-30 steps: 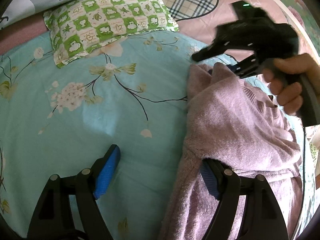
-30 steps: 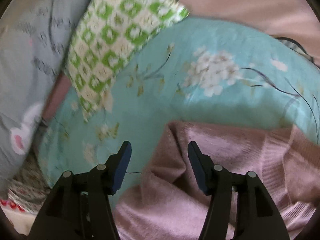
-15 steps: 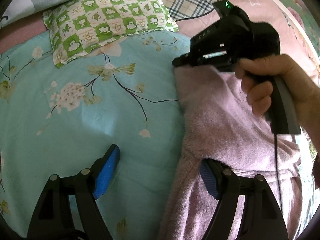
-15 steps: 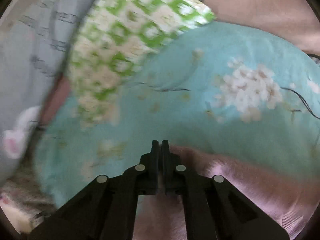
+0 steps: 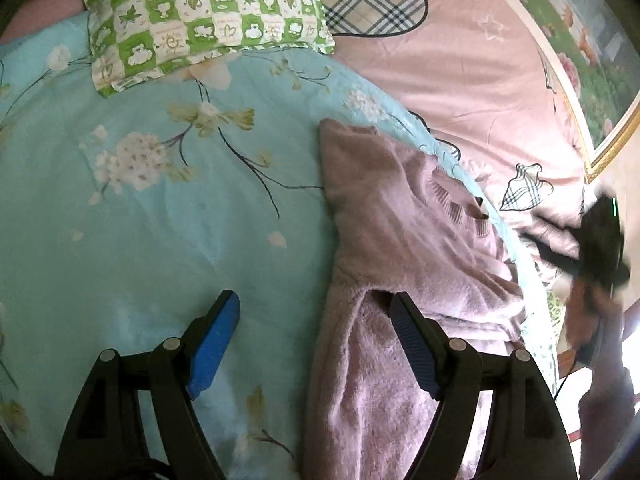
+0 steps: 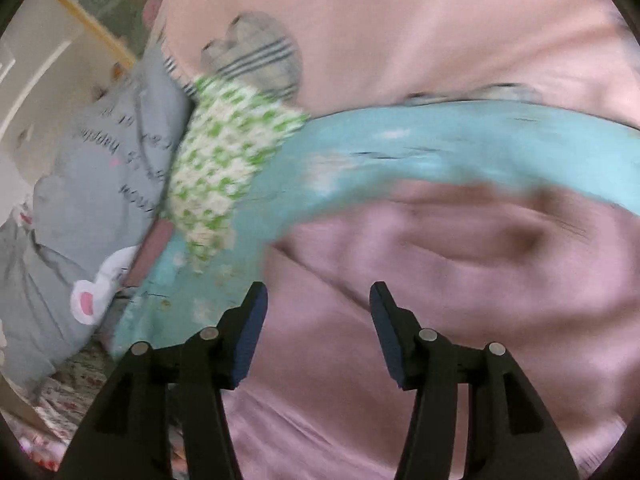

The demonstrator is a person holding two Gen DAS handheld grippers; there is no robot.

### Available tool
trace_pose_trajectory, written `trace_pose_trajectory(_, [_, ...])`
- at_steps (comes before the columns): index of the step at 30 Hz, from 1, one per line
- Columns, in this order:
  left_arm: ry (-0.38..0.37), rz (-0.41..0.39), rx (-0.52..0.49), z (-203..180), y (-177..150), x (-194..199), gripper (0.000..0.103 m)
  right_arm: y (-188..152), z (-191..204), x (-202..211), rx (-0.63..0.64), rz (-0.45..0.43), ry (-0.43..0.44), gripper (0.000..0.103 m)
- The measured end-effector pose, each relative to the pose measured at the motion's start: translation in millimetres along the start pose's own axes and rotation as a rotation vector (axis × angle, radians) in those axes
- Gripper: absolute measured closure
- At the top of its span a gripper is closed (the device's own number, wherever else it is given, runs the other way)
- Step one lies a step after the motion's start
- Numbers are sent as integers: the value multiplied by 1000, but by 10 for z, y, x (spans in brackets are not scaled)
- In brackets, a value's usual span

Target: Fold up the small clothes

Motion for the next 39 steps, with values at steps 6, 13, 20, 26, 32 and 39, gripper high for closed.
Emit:
trace_pose_trajectory(6, [64,-20,-16,-160,300,21,25,-637,-936,1028,-158,-124,-193,46])
trace_pose_trajectory(13, [224,-51,-146,-429,434,-158,25,-1156,-1283,1256,-161,-142,-237,44])
trace_pose_trajectory(20, [351,4,-207,-483,496,-540,25,-1188,-1305,845,-147,-91,-202,90])
trace_pose_trajectory(26, [433,42,-235,-404,478,-689,24,-869,-983,1498,-147,-279,-70,100])
trace_pose_trajectory(32, [451,40,-236,-407,459,-718,24,-1091,-1286,1481,-173,-160,-192,100])
trace_pose_trajectory(39, [455,52,-235,-354,432,-679,24,-1428,-1487,1159,-173,-47,-312,100])
Point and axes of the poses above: each gripper's, at about its wrist camera, not at the fingertips, and x roughly against the way its jaws point, z to its left, y to its top, the point moved 7 cm from there along -x, roughly the way its jaws point, and after that the axes turned 10 degrees about y, right-handed, at the moved point
